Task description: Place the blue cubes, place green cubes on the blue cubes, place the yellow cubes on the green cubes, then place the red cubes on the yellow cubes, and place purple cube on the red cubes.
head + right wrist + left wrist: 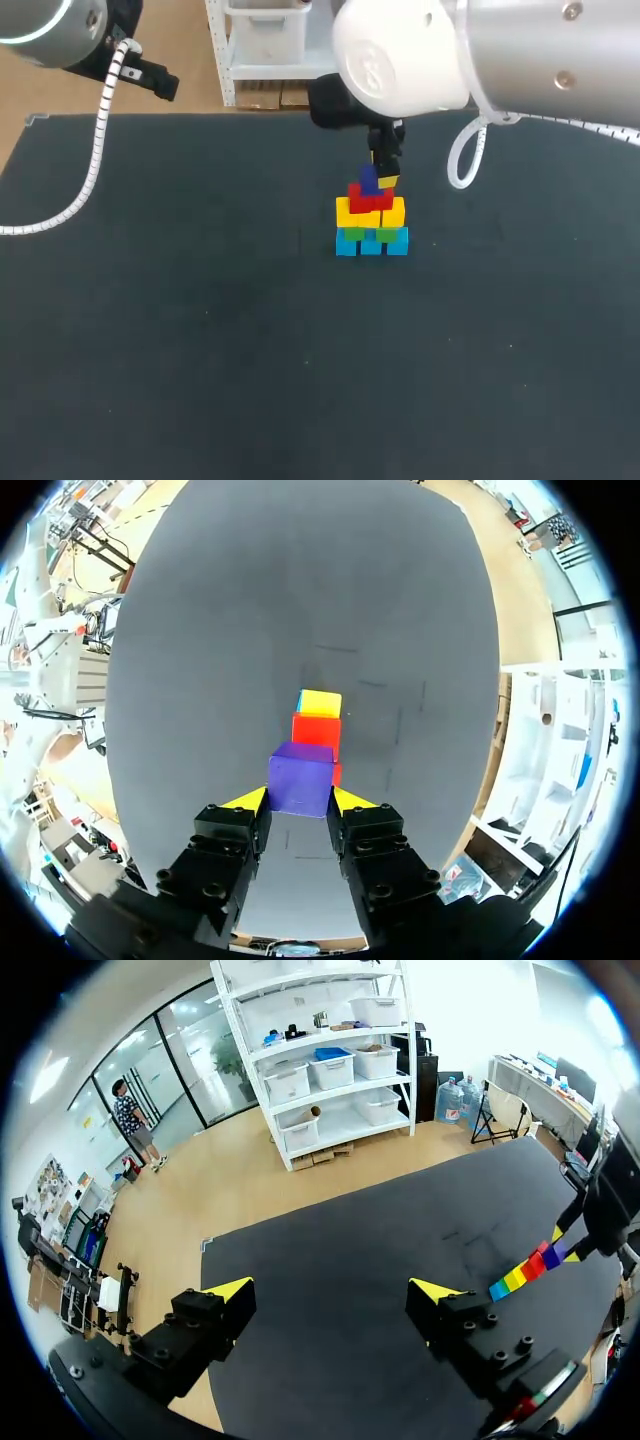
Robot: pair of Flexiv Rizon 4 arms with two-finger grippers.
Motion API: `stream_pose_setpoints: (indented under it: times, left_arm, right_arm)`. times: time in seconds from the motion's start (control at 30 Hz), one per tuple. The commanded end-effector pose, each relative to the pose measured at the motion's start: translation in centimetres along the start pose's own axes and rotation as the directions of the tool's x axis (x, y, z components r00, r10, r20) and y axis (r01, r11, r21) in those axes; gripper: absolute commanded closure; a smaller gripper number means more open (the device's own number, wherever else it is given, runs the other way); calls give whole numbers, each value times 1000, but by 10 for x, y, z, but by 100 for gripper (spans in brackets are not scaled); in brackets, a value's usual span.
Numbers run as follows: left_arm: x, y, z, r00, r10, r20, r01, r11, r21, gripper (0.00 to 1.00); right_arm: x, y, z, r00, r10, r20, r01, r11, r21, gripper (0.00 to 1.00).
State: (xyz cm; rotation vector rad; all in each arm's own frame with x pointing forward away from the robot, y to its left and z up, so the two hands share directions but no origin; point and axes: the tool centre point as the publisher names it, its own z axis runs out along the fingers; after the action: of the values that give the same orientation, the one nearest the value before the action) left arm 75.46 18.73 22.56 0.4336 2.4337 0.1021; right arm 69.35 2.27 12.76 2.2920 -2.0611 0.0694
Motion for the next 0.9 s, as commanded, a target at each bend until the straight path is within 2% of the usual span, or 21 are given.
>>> stream_pose_setpoints:
  times: [0.03,0.33,0.5,0.67,0.7,0.77,0.9]
  left_arm:
    - [0,1,-1,1000,2,-1,-2,1000,2,0]
    - [0,1,-1,1000,2,-1,-2,1000,2,0]
    - [0,1,-1,1000,2,-1,-2,1000,2,0]
    - [0,1,-1,1000,2,-1,-2,1000,2,0]
    - [0,1,-1,1000,2,-1,-2,1000,2,0]
    - [0,1,-1,1000,2,-1,-2,1000,2,0]
    - [0,1,-1,1000,2,-1,-2,1000,2,0]
  right_arm:
    - [1,0,0,1000,-1,0,1,1000,1,96]
    - [0,-2,0,1000,-6,-1,6,1000,1,91]
    - [0,-2,0,1000,-8,-1,8,1000,2,80]
    - [0,-3,-1,1000,-9,-6,9,1000,0,76]
    - [0,-3,0,1000,-9,-6,9,1000,-1,74]
    - [0,-3,0,1000,-9,-6,9,1000,-2,60]
    - [-2,-4,-1,1000,-15,-5,15,1000,-2,56]
